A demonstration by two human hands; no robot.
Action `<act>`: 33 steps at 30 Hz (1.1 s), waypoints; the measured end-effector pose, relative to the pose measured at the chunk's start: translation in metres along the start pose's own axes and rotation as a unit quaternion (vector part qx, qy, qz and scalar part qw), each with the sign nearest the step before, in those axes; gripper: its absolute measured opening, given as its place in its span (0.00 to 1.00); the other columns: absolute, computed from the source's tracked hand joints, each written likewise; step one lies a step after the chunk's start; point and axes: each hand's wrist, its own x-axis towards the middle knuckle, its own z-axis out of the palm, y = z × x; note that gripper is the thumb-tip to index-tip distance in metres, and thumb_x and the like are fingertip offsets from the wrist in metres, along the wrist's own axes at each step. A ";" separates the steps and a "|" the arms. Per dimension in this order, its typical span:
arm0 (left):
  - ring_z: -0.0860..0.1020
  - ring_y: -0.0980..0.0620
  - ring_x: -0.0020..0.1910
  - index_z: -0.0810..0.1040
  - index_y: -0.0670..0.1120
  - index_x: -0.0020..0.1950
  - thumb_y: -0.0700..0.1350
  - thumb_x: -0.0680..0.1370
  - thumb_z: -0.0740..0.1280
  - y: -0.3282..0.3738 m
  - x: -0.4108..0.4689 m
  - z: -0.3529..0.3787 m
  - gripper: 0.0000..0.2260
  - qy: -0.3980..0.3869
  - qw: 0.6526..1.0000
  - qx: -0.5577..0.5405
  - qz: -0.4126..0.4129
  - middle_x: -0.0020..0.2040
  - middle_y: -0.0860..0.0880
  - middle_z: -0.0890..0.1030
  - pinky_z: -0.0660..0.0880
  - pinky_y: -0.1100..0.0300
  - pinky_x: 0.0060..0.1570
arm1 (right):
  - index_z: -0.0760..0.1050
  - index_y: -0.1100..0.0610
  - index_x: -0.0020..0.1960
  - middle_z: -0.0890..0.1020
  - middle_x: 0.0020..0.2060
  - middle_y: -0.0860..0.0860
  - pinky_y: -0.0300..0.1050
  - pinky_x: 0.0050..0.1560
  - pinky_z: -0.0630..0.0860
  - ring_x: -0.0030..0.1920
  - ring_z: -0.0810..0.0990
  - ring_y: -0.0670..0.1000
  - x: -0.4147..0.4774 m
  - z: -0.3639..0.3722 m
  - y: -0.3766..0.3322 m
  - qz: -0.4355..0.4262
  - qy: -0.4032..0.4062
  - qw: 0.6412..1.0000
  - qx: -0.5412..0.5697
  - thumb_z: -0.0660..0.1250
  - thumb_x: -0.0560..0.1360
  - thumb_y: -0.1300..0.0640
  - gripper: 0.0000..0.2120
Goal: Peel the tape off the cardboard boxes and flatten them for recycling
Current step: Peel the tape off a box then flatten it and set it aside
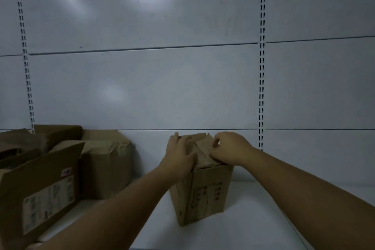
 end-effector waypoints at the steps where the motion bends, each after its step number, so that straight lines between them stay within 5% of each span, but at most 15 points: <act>1: 0.43 0.50 0.77 0.54 0.50 0.77 0.42 0.80 0.59 0.001 -0.001 0.003 0.26 0.002 1.000 -0.012 0.007 0.78 0.48 0.44 0.49 0.54 0.73 | 0.78 0.58 0.55 0.80 0.52 0.55 0.44 0.48 0.75 0.49 0.78 0.53 -0.001 -0.002 0.000 -0.001 -0.011 1.000 0.018 0.66 0.73 0.50 0.15; 5: 0.37 0.50 0.76 0.53 0.53 0.77 0.41 0.82 0.55 0.000 -0.002 0.005 0.24 0.003 0.997 0.052 0.065 0.79 0.49 0.46 0.39 0.48 0.73 | 0.75 0.53 0.46 0.77 0.45 0.51 0.41 0.39 0.70 0.46 0.76 0.51 0.001 -0.008 0.001 -0.022 -0.074 0.997 0.010 0.66 0.73 0.44 0.12; 9: 0.35 0.52 0.76 0.54 0.54 0.76 0.44 0.83 0.51 -0.001 -0.007 0.002 0.22 -0.007 0.974 0.204 0.101 0.78 0.54 0.49 0.31 0.44 0.71 | 0.65 0.54 0.66 0.75 0.56 0.51 0.48 0.54 0.75 0.54 0.75 0.52 0.002 -0.011 0.004 -0.003 -0.132 0.989 -0.067 0.68 0.68 0.38 0.33; 12: 0.37 0.54 0.76 0.65 0.56 0.72 0.40 0.80 0.51 0.006 -0.008 -0.007 0.22 -0.053 0.952 0.263 0.148 0.78 0.58 0.52 0.28 0.41 0.69 | 0.69 0.52 0.57 0.74 0.47 0.49 0.48 0.50 0.76 0.50 0.75 0.51 -0.002 -0.009 0.001 -0.016 -0.099 0.993 -0.068 0.67 0.68 0.41 0.22; 17: 0.41 0.55 0.76 0.68 0.55 0.70 0.40 0.77 0.57 0.023 -0.004 -0.019 0.22 -0.127 0.896 0.368 0.213 0.77 0.55 0.57 0.35 0.39 0.72 | 0.75 0.57 0.41 0.77 0.36 0.50 0.43 0.36 0.72 0.37 0.76 0.51 0.006 -0.012 0.009 0.005 0.001 1.000 0.001 0.59 0.74 0.49 0.13; 19: 0.52 0.52 0.75 0.71 0.53 0.64 0.42 0.74 0.61 0.022 0.001 -0.027 0.18 -0.115 0.887 0.384 0.232 0.73 0.51 0.63 0.38 0.42 0.73 | 0.70 0.60 0.37 0.73 0.32 0.52 0.42 0.32 0.66 0.35 0.74 0.52 0.009 -0.018 0.020 0.029 0.028 0.998 0.055 0.57 0.76 0.59 0.10; 22: 0.72 0.49 0.54 0.68 0.51 0.45 0.42 0.65 0.64 0.014 0.004 -0.049 0.12 -0.019 0.896 0.308 0.321 0.50 0.49 0.76 0.57 0.43 0.72 | 0.71 0.61 0.39 0.72 0.32 0.54 0.42 0.31 0.63 0.34 0.72 0.52 0.008 -0.028 0.033 0.040 0.075 0.992 0.089 0.56 0.76 0.65 0.09; 25: 0.72 0.52 0.34 0.69 0.49 0.37 0.37 0.61 0.68 0.000 -0.008 -0.067 0.12 0.094 0.873 0.239 0.415 0.34 0.51 0.76 0.78 0.50 0.45 | 0.71 0.60 0.35 0.72 0.30 0.53 0.42 0.31 0.63 0.32 0.70 0.52 0.003 -0.056 0.043 0.032 0.172 0.977 0.124 0.57 0.77 0.65 0.12; 27: 0.73 0.55 0.36 0.68 0.52 0.39 0.35 0.60 0.72 -0.014 -0.025 -0.066 0.18 0.110 0.871 0.200 0.435 0.37 0.53 0.78 0.75 0.61 0.33 | 0.75 0.57 0.36 0.75 0.30 0.53 0.41 0.31 0.71 0.30 0.73 0.50 -0.005 -0.084 0.042 0.022 0.223 0.948 0.225 0.60 0.78 0.63 0.13; 30: 0.78 0.52 0.42 0.69 0.53 0.43 0.36 0.64 0.72 -0.044 -0.047 -0.035 0.17 0.096 0.883 0.164 0.430 0.46 0.52 0.80 0.78 0.59 0.33 | 0.79 0.55 0.40 0.78 0.31 0.52 0.37 0.29 0.74 0.27 0.76 0.45 -0.018 -0.105 0.032 -0.018 0.225 0.915 0.333 0.63 0.78 0.60 0.10; 33: 0.76 0.51 0.46 0.73 0.50 0.44 0.40 0.69 0.61 -0.077 -0.057 0.009 0.07 -0.013 0.915 0.163 0.370 0.51 0.52 0.78 0.76 0.58 0.38 | 0.79 0.55 0.42 0.80 0.33 0.52 0.35 0.30 0.74 0.30 0.77 0.45 -0.027 -0.075 0.023 -0.022 0.141 0.934 0.328 0.64 0.78 0.58 0.08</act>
